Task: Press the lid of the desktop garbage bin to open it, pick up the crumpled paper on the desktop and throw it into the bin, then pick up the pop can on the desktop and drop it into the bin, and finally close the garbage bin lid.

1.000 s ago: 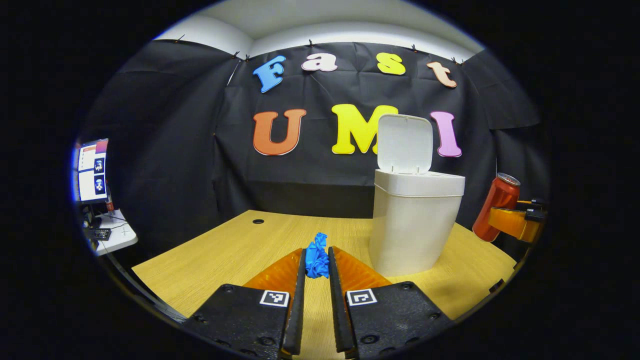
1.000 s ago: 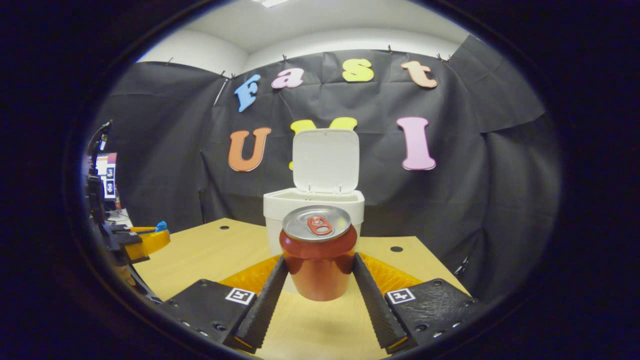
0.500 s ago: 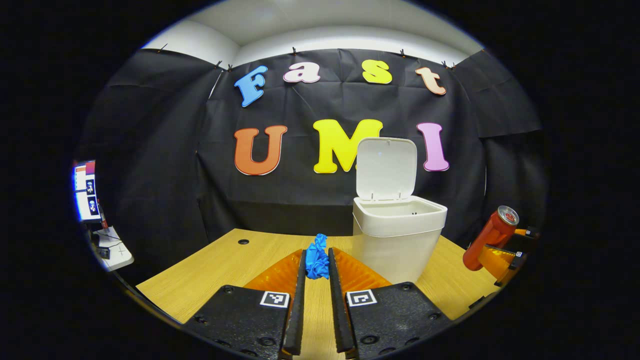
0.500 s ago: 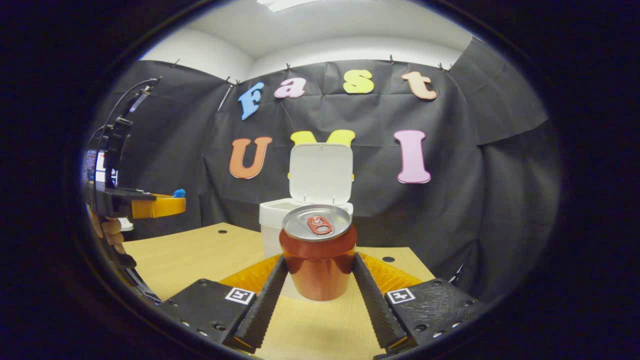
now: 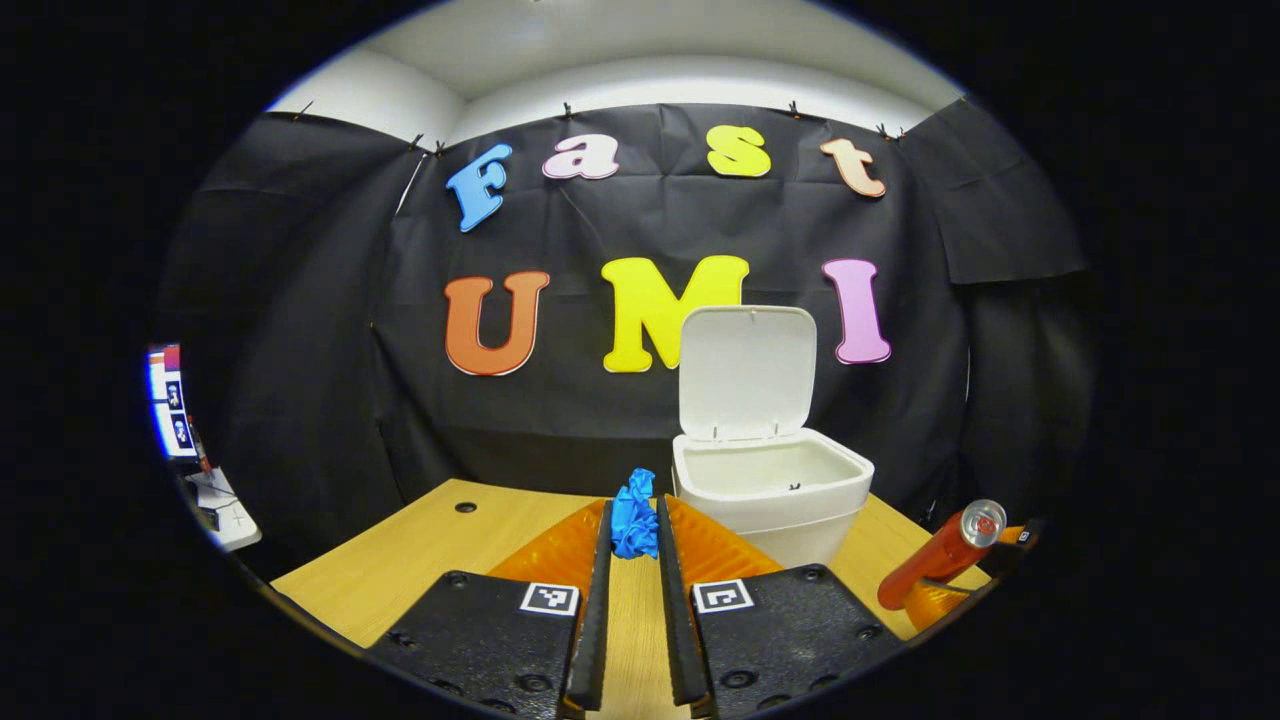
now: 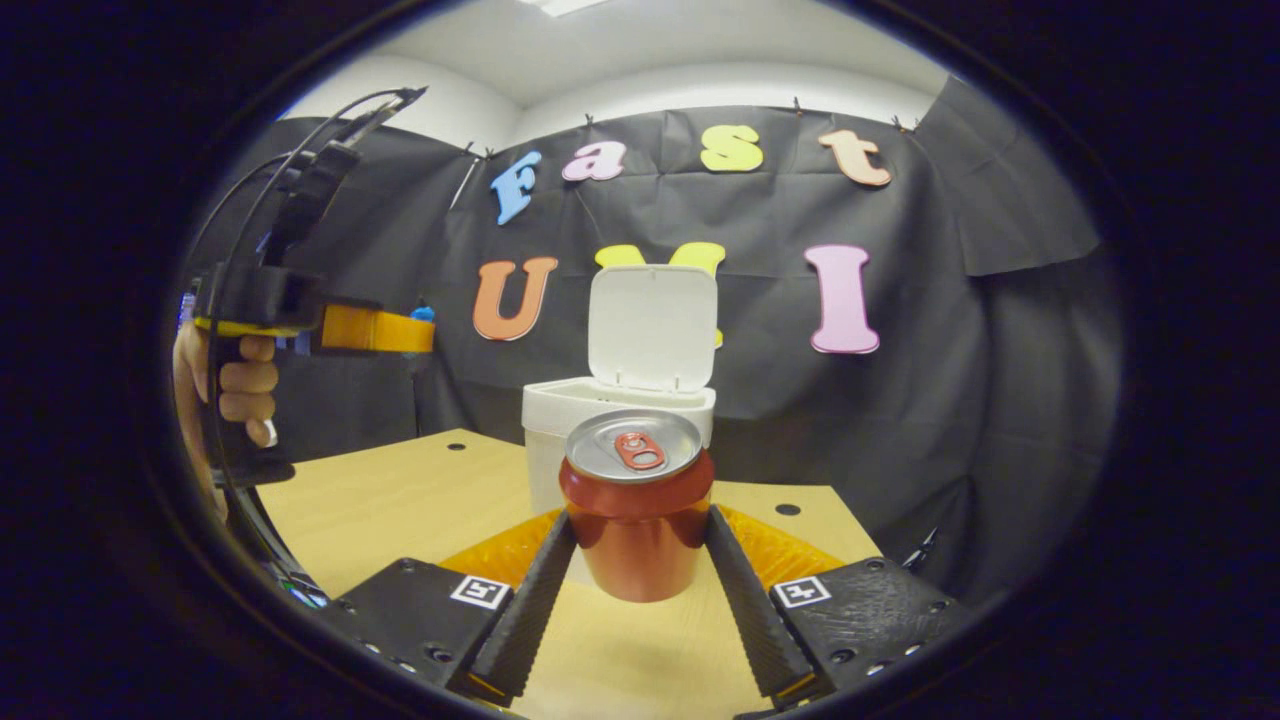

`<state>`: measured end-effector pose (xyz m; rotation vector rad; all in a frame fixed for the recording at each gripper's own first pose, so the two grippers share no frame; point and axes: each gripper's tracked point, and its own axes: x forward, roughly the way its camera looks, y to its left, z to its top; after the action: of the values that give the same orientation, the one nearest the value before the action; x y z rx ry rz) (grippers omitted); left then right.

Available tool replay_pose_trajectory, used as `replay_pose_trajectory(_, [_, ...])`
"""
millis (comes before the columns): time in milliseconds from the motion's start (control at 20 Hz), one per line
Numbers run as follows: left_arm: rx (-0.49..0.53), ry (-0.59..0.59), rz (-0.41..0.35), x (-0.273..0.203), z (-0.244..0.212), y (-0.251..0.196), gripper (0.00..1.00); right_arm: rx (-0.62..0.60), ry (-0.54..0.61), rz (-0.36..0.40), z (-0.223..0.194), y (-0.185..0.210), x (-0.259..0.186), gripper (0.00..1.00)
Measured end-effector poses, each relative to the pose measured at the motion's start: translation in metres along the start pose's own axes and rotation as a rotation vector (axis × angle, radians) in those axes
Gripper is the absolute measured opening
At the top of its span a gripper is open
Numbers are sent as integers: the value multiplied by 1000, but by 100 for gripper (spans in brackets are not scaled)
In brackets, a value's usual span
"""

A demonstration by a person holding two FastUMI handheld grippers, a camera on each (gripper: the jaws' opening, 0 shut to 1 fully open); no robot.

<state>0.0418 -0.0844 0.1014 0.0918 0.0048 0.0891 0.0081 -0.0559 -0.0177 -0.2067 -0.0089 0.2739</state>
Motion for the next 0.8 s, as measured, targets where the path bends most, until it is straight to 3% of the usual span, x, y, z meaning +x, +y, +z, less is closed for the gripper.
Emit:
replay_pose_trajectory(50, [2,-10,-9,5,8,-7,24,1,-1,-4,1,-3,0,80])
replay_pose_trajectory(400, [45,-45,-45,42,45,-51,30,15,-25,-21,7,-22,-4,81])
replay_pose_trajectory(500, [37,-33,-56,59,45,-62,24,27,-30,-27,8,-29,-5,80])
replay_pose_trajectory(800, [48,-78,-92,131,49,-85,27,53,-67,-79,20,-57,-14,81])
